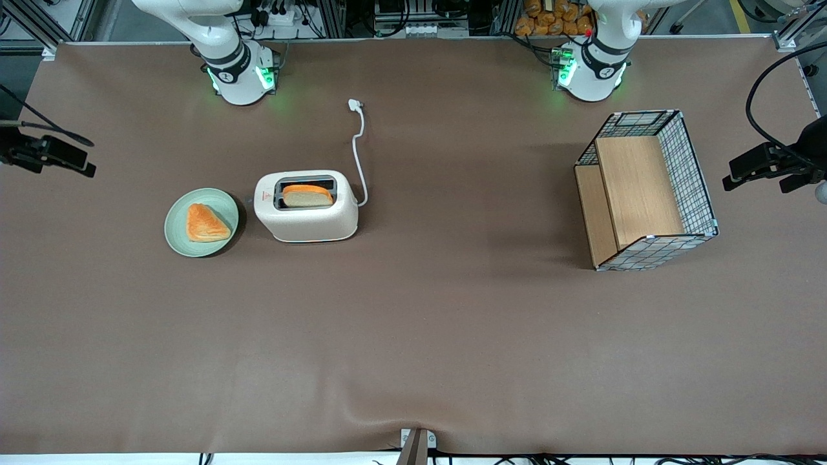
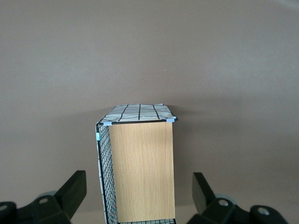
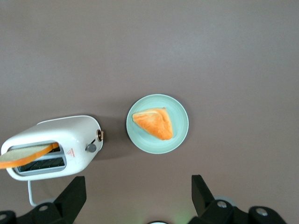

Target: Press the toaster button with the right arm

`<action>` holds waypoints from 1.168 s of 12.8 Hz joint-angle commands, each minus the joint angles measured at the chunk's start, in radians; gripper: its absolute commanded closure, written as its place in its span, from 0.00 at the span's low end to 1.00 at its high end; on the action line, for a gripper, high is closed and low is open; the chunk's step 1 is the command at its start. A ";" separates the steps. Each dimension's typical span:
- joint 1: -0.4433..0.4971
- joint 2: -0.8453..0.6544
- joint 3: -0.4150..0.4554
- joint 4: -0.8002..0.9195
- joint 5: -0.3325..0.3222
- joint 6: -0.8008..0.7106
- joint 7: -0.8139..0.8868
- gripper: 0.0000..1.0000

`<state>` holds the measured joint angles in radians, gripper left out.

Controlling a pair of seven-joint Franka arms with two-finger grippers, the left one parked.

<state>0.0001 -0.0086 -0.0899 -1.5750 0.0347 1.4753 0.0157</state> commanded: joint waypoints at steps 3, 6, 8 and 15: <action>-0.003 -0.037 0.006 0.003 -0.010 -0.009 0.009 0.00; -0.006 -0.036 0.004 0.004 -0.009 -0.010 -0.025 0.00; -0.008 -0.033 0.001 0.013 -0.013 -0.007 -0.053 0.00; -0.009 -0.033 -0.001 0.020 -0.019 -0.013 -0.056 0.00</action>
<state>-0.0043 -0.0366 -0.0919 -1.5655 0.0286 1.4745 -0.0297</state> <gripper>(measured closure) 0.000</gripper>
